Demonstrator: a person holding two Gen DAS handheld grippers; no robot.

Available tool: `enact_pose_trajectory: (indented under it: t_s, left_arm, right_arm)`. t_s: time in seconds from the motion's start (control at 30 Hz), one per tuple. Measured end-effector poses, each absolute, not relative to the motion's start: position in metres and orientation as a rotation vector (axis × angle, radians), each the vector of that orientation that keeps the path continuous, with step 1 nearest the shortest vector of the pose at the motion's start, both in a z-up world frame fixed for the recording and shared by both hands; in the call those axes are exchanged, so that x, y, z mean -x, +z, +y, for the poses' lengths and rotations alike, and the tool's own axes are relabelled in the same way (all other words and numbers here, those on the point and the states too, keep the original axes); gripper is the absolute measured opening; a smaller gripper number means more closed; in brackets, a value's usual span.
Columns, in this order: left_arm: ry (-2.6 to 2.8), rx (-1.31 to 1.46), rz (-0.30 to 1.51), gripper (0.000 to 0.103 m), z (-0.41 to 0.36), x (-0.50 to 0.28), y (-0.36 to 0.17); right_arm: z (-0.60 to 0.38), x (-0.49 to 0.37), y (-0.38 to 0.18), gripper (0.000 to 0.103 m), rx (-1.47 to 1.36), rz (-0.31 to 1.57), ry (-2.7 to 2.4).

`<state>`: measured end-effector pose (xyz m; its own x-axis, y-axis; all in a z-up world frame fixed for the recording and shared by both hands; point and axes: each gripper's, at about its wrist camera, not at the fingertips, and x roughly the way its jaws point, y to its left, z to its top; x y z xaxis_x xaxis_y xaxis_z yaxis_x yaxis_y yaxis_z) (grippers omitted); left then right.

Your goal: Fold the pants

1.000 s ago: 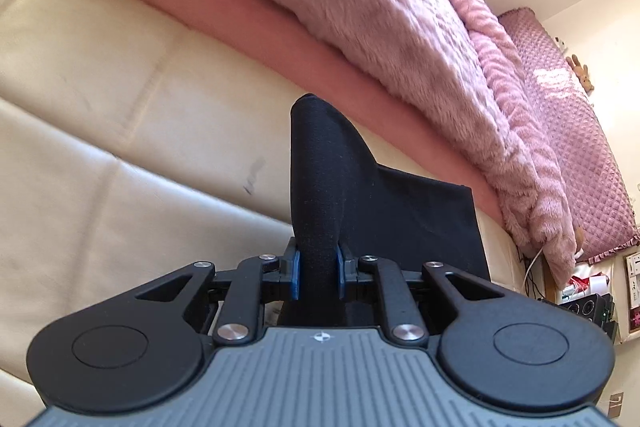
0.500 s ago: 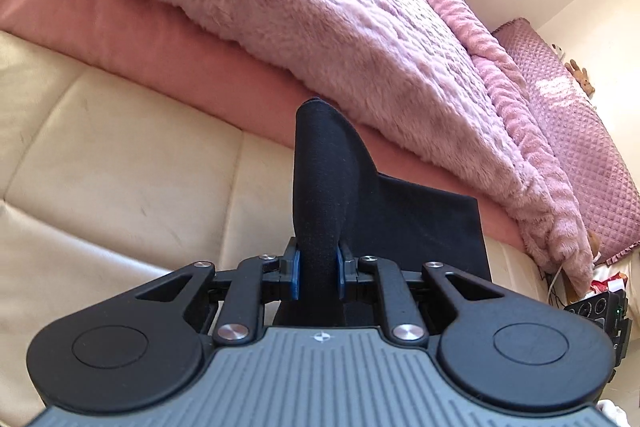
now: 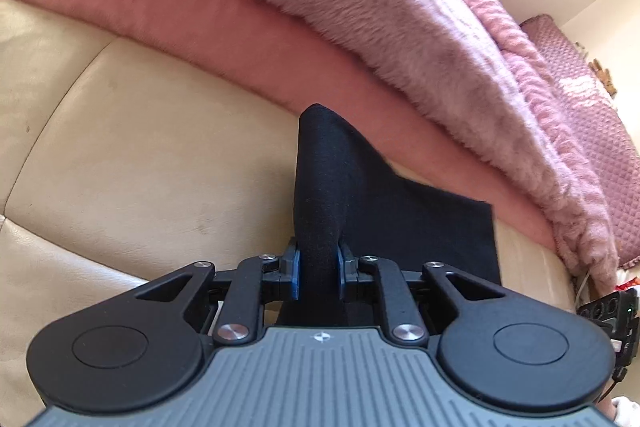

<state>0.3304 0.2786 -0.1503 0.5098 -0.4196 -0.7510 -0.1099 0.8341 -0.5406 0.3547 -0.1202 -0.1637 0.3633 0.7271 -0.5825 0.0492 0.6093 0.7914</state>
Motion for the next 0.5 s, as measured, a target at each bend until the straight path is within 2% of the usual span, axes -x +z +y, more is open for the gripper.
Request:
enact_pose_trajectory:
  t_s: [0.17, 0.33, 0.47, 0.5]
  left_arm:
    - [-0.176, 0.556, 1.025, 0.035, 0.28, -0.326, -0.164]
    - [-0.18, 0.542, 0.993, 0.038, 0.282, -0.318, -0.164]
    - [-0.109, 0.517, 0.964, 0.04, 0.287, -0.312, -0.147]
    - [-0.094, 0.51, 0.941, 0.04, 0.29, -0.31, -0.142]
  right_arm:
    - [-0.115, -0.359, -0.176, 0.014, -0.76, 1.141, 0.483]
    - [-0.112, -0.362, -0.18, 0.013, -0.687, 1.13, 0.5]
    - [-0.112, -0.364, -0.168, 0.028, -0.64, 1.14, 0.493]
    - [-0.111, -0.365, -0.159, 0.029, -0.589, 1.122, 0.489]
